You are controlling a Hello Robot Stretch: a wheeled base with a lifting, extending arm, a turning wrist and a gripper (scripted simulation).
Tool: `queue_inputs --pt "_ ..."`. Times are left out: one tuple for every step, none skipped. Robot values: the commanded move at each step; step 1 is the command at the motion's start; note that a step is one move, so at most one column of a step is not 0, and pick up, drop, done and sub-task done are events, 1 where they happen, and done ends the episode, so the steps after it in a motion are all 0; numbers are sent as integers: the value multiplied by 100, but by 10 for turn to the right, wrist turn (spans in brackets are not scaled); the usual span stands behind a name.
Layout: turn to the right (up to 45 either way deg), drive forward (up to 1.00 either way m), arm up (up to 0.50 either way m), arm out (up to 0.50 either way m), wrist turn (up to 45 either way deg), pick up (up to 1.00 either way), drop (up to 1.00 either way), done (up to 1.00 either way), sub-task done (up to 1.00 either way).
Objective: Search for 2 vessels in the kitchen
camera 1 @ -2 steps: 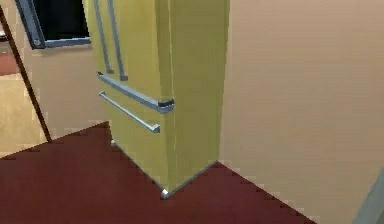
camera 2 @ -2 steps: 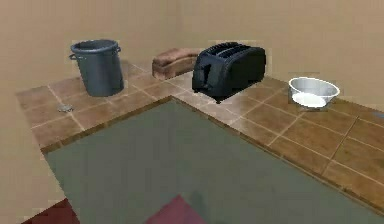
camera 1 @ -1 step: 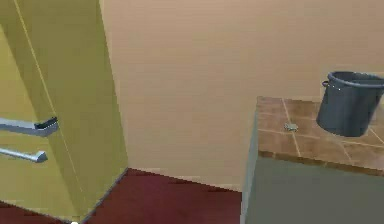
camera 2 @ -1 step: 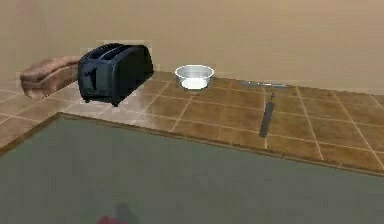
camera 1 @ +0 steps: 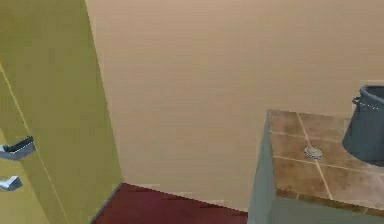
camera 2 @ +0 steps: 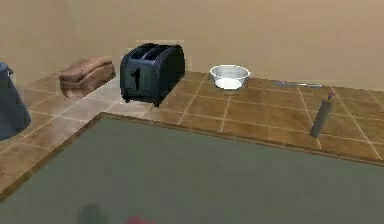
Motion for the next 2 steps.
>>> queue_inputs --pt "450 0 0 0 0 0 0 0 0" --pt "450 0 0 0 0 0 0 0 0"
